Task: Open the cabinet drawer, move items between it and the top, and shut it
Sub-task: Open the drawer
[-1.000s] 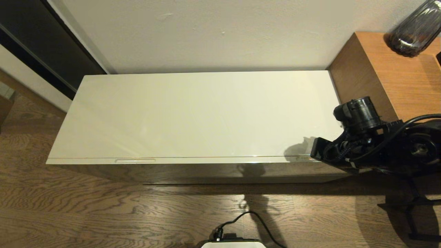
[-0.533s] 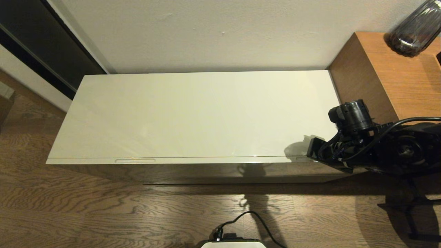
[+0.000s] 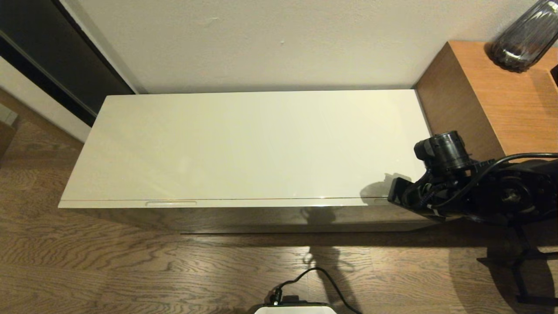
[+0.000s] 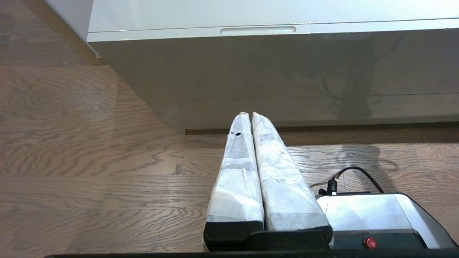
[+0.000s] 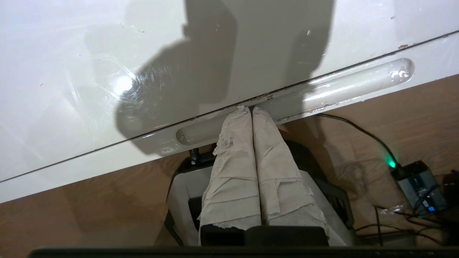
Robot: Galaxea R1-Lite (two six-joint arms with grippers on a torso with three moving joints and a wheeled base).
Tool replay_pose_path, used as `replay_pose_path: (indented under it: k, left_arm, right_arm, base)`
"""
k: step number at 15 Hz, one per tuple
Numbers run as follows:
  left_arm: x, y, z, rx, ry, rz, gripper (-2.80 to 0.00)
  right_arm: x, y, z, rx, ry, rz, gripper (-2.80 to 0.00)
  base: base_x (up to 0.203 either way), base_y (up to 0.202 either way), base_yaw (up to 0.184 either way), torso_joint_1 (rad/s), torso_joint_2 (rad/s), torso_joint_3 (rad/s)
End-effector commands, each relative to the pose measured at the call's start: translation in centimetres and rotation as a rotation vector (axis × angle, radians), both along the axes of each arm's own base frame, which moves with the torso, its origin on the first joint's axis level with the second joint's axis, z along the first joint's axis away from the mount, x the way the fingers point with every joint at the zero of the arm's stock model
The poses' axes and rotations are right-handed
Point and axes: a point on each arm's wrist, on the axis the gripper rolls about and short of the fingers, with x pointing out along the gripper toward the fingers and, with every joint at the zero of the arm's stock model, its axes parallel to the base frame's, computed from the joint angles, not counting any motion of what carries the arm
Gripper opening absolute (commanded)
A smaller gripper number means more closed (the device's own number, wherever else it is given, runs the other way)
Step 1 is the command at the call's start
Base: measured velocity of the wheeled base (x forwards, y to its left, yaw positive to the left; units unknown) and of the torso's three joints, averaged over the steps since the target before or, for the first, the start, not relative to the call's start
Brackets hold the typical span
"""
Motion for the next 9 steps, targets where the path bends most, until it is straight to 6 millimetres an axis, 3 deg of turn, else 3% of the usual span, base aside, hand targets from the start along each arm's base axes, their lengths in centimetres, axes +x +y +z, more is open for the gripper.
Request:
replay_pose_path:
  k: [1, 6, 9]
  left_arm:
    - [0.0, 0.0, 0.0, 0.0, 0.001, 0.001, -2.8]
    - [0.0, 0.0, 0.0, 0.0, 0.001, 0.001, -2.8]
    - [0.0, 0.0, 0.0, 0.0, 0.001, 0.0, -2.8]
  right_arm:
    - [-0.5, -0.1, -1.5, -0.01, 0.057, -0.002, -2.8]
    - [-2.9, -0.9, -3.8, -0.002, 0.125, -0.008, -2.8]
    - [-5.2, -1.6, -3.8, 0.014, 0.132, 0.001, -2.8]
  base:
    - [0.0, 0.0, 0.0, 0.0, 0.0, 0.0]
    - [0.0, 0.0, 0.0, 0.0, 0.0, 0.0]
    - [0.0, 0.0, 0.0, 0.0, 0.0, 0.0]
